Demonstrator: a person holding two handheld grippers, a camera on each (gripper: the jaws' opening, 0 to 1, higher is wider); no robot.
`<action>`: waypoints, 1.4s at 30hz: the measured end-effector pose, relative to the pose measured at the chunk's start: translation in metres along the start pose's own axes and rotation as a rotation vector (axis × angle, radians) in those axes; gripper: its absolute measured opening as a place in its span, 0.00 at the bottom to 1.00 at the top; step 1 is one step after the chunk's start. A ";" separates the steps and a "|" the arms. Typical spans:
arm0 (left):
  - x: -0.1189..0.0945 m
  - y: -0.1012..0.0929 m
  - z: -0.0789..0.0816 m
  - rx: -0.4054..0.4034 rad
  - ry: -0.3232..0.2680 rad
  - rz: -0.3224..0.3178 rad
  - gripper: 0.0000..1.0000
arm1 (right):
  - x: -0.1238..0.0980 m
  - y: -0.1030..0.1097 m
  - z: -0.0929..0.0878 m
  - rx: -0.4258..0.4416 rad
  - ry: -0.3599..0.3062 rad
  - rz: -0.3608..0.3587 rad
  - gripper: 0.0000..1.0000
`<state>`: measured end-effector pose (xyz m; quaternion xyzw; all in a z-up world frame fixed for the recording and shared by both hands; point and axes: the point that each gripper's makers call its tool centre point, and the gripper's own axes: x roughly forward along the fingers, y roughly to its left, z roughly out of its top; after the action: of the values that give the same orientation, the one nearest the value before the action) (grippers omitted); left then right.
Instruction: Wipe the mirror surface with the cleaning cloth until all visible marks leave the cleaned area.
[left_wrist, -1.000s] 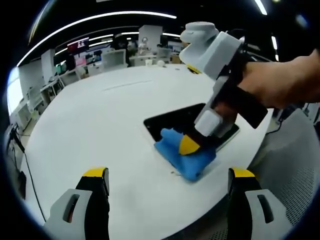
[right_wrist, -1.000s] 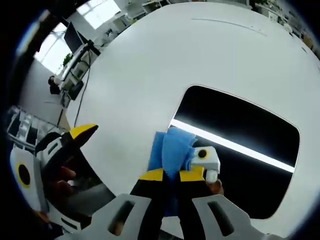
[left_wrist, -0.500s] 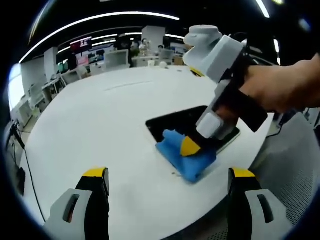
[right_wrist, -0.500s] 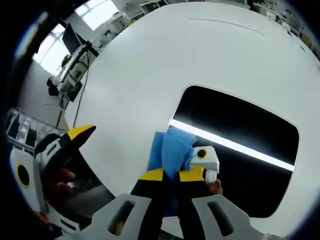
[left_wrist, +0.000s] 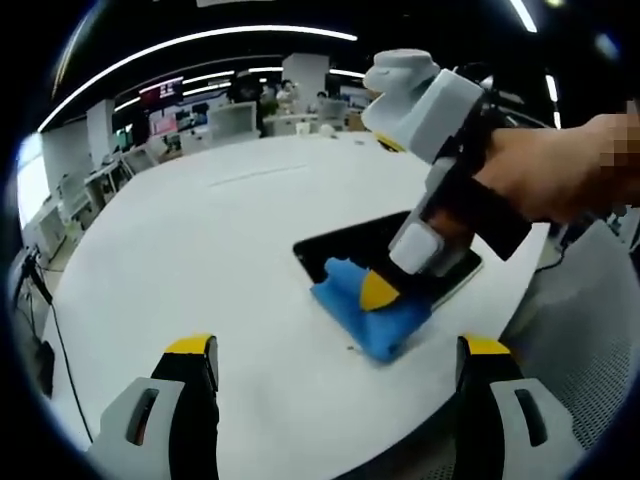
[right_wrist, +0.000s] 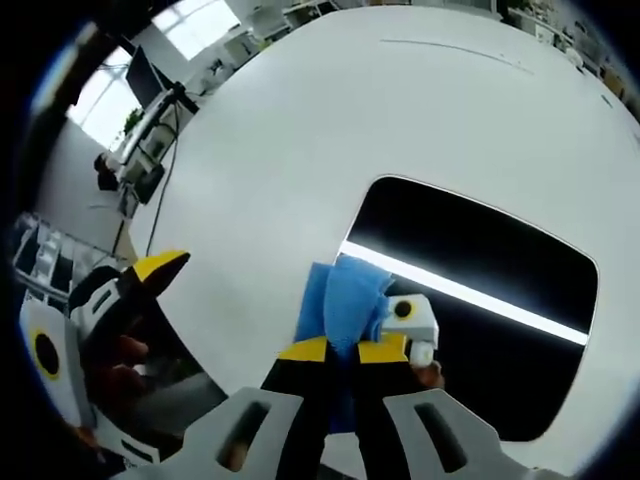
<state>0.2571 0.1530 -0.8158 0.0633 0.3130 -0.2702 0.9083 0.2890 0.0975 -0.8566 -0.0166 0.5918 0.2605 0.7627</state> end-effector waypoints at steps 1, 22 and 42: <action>0.000 0.000 0.001 -0.006 -0.004 -0.001 1.00 | 0.000 0.000 0.000 -0.002 -0.001 -0.001 0.02; 0.000 -0.001 -0.001 -0.034 -0.003 -0.010 1.00 | 0.004 -0.007 0.020 0.013 -0.016 -0.009 0.02; 0.000 -0.002 -0.003 -0.052 0.004 -0.020 1.00 | 0.007 -0.021 0.046 0.004 -0.026 -0.028 0.02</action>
<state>0.2542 0.1518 -0.8183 0.0373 0.3225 -0.2708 0.9063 0.3399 0.0978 -0.8554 -0.0201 0.5820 0.2488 0.7740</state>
